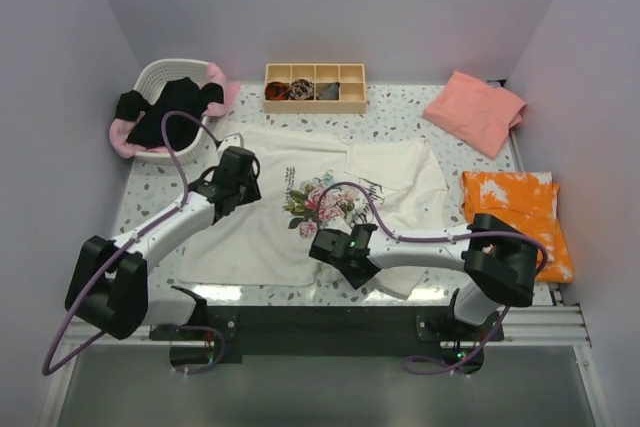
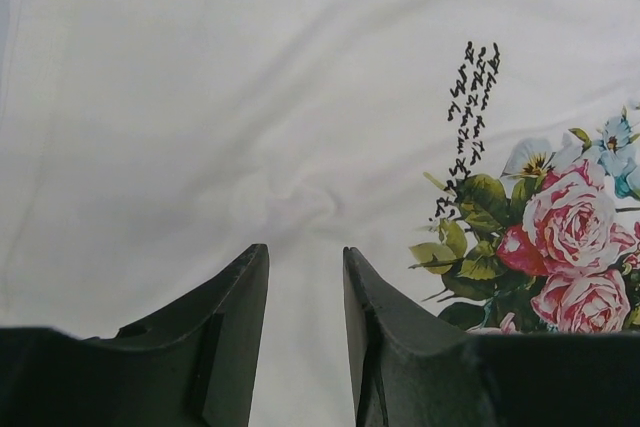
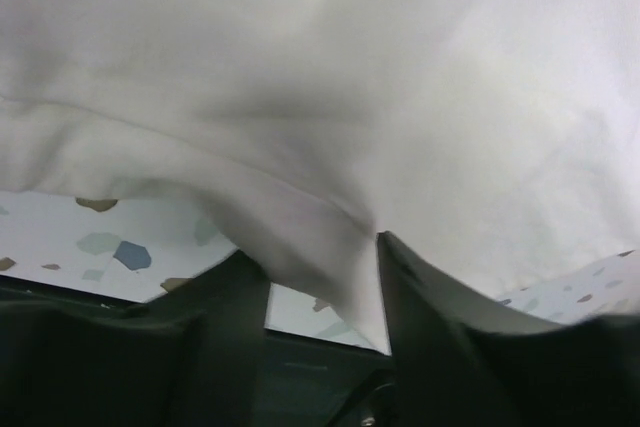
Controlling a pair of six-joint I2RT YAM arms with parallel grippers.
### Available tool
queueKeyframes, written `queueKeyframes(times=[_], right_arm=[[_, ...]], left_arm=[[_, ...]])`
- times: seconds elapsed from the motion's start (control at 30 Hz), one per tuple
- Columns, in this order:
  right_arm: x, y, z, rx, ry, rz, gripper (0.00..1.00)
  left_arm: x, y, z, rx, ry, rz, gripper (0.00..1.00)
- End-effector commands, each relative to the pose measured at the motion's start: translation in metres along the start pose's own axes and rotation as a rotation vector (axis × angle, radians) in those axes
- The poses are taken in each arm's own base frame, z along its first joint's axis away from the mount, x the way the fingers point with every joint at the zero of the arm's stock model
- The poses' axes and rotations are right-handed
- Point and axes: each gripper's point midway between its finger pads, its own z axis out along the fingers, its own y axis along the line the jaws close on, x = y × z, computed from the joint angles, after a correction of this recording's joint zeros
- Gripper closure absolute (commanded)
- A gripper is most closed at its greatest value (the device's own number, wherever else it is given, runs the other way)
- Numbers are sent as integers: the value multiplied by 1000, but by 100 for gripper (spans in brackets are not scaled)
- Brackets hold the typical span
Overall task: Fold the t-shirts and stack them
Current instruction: Flatten out the tshirt
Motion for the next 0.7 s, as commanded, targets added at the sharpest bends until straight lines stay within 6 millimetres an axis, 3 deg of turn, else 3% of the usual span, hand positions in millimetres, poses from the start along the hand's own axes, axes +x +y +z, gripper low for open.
queueKeyframes(times=[0.0,0.07,0.13,0.3,0.37,0.47,0.5,0.57,0.67], right_arm=[[-7,-5,-16,-1,-22,14,69],[-8,-8,-25,-15,-32,24,90],[-17,-10,-39,-30,-58,31,100],[-42,-38,-79,-46,-137,52,100],[-58,-60,-84,-44,-164,91,99],[-76,-94,-80,-9,-171,129,96],[-80,-104,-71,18,-141,138,96],[-99,-110,-66,22,-160,102,96],[-125,-119,-38,66,-106,73,96]], left_arm=[[-2,-1,6,-2,-20,25,59],[0,0,8,-7,-13,30,59],[0,-1,8,-5,-10,30,59],[0,-5,9,15,-4,39,57],[1,-6,11,19,3,47,56],[5,-8,15,25,23,57,56],[7,-9,16,31,31,59,56],[10,-11,19,34,44,65,56],[15,-14,24,47,69,76,56]])
